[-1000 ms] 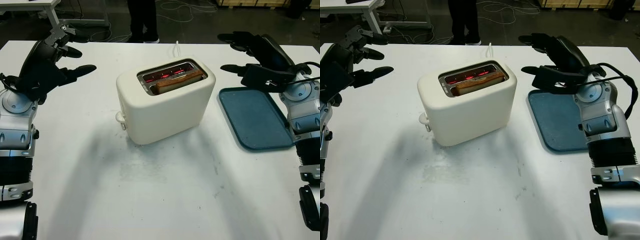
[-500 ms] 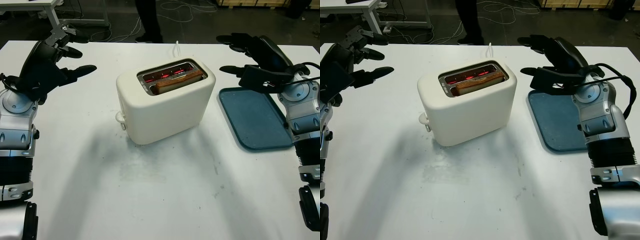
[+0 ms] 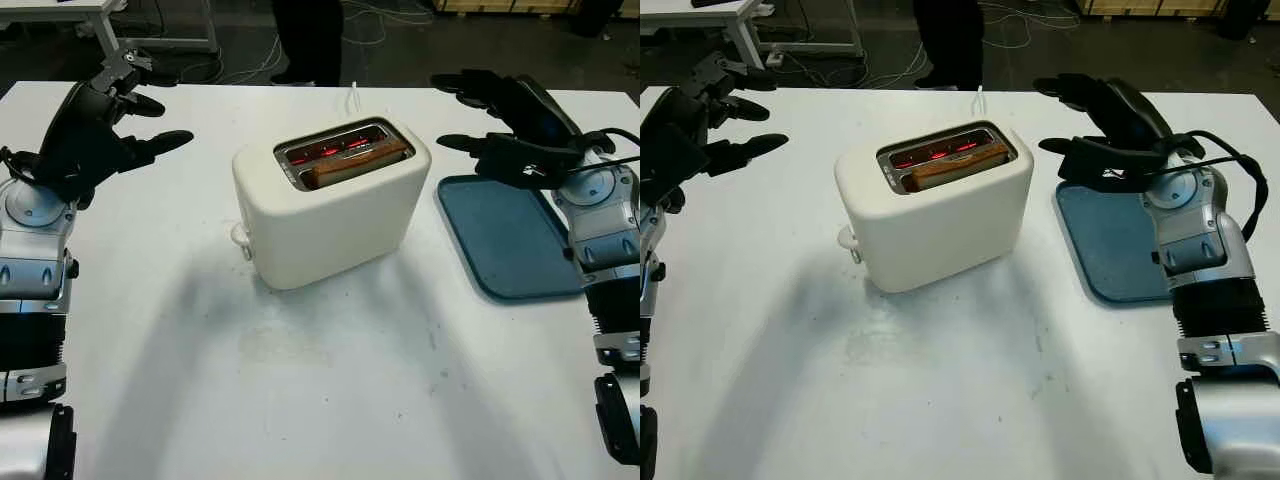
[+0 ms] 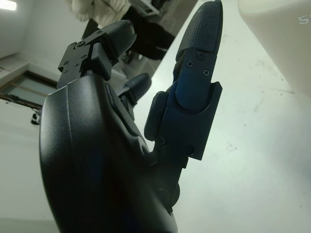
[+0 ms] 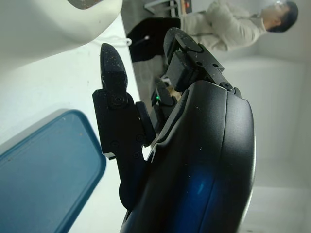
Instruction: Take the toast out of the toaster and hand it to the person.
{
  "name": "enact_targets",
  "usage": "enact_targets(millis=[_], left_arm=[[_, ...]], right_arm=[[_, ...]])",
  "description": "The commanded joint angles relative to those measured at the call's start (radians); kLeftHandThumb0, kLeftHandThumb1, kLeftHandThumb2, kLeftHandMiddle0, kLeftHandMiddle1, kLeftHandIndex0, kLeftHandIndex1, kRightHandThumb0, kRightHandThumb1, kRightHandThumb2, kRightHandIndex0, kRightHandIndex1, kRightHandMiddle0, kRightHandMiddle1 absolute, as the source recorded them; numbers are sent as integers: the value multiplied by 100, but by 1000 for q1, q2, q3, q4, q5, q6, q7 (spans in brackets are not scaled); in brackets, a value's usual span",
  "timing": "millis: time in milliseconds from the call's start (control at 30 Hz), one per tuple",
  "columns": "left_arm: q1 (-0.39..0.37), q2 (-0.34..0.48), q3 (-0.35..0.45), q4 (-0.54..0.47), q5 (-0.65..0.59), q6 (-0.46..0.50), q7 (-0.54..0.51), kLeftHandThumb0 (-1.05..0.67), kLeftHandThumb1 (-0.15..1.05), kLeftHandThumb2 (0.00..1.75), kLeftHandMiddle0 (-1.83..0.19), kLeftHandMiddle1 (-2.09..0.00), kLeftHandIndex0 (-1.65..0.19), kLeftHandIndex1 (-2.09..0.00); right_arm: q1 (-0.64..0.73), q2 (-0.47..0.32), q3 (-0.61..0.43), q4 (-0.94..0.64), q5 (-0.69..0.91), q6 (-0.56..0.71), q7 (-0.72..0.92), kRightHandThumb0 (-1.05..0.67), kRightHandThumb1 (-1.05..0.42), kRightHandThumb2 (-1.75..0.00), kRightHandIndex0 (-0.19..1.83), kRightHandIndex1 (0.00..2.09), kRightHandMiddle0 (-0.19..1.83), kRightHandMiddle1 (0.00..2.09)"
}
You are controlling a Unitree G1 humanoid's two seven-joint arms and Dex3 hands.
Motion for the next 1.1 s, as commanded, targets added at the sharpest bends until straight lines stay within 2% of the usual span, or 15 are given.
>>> enact_targets(millis=[0, 467, 600, 867, 1067], left_arm=[[-5, 0, -6, -5, 0, 7, 1, -74, 90, 0, 0, -119, -3, -105], [-33, -12, -32, 51, -4, -72, -7, -82, 92, 1, 0, -125, -4, -106], [-40, -22, -34, 58, -13, -76, -12, -78, 91, 1, 0, -125, -2, -109], [-56, -35, -46, 76, -12, -90, -11, -81, 91, 0, 0, -127, 0, -115], [-70, -48, -47, 90, -18, -96, -19, -87, 92, 1, 0, -129, 0, -117]], right_arm=[[8, 4, -5, 11, 10, -22, -9, -29, -92, -14, 43, 1, 41, 0], [8, 3, 1, 7, 3, -23, -10, -25, -92, -13, 44, 1, 43, 1], [5, 0, 8, 7, -9, -23, -13, -26, -92, -13, 45, 1, 43, 1], [-4, 7, 16, 44, -20, -40, -29, -34, -92, -13, 47, 2, 44, 1], [-1, 16, 6, 31, 20, -21, -6, -30, -92, -14, 44, 0, 42, 0]])
